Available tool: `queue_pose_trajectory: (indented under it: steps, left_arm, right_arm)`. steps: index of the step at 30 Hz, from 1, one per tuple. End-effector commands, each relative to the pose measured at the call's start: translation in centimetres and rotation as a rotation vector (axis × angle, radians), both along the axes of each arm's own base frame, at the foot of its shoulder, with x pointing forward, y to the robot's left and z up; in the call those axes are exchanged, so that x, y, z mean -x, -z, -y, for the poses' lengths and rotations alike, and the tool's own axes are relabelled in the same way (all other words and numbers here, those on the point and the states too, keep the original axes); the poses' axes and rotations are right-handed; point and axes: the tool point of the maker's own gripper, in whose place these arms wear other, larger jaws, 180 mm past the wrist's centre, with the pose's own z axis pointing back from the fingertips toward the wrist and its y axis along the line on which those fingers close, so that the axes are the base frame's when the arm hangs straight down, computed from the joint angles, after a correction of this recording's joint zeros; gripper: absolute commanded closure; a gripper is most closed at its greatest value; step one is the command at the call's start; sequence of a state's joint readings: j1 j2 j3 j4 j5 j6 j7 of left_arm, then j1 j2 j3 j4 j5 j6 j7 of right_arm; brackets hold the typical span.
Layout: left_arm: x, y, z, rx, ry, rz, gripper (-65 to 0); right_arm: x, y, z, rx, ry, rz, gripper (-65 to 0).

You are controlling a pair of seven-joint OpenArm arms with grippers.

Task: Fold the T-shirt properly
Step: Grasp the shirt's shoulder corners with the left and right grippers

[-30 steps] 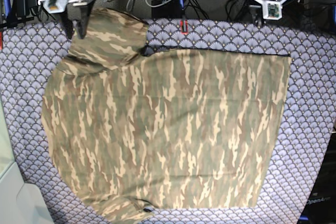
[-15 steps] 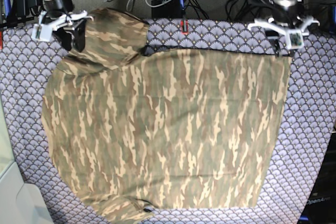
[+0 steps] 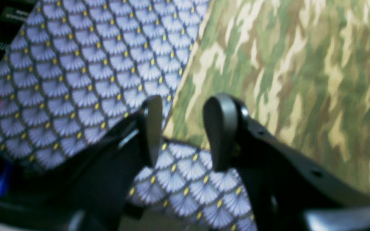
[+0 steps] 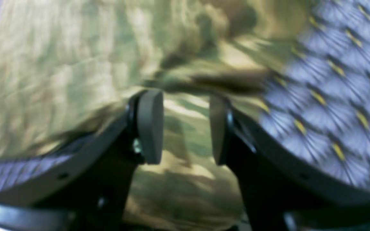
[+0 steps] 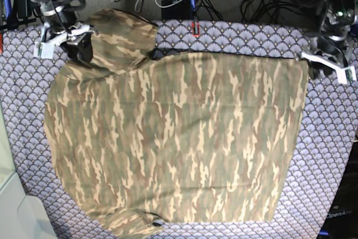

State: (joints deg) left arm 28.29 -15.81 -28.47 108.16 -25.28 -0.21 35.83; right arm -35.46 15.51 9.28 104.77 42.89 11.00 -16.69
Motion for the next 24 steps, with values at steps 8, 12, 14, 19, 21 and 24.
queue_pose_trajectory:
  steps: [8, 12, 14, 19, 21, 24]
  left_arm:
    - [0.4, -0.2, -0.3, -0.016, 0.005, 0.004, -24.7]
    - [0.4, 0.1, -0.3, -0.017, 0.01, -0.004, -24.8]
    - [0.4, 0.2, -0.4, -0.019, 0.01, -0.007, -24.8]
    - [0.4, 0.2, -0.3, -0.017, 0.013, -0.01, -24.8]
    - [0.3, 0.3, 0.0, -0.017, 0.045, -0.012, -24.8]
    - [0.6, 1.2, 0.2, -0.008, 0.079, -0.032, -24.8]
  right_arm:
    - [-0.7, -1.0, 2.7, 0.032, -0.085, 0.017, -25.6]
    - [0.1, 0.9, 3.5, 0.022, -0.14, -0.045, -25.6]
    - [0.6, 1.9, 3.7, 0.014, -0.169, -0.069, -25.6]
    - [1.4, 3.4, 4.3, -0.005, -0.157, -0.123, -25.6]
    - [1.4, 3.5, 4.3, -0.007, -0.158, -0.124, -25.6]
    - [1.4, 3.5, 4.2, -0.009, -0.158, -0.126, -25.6]
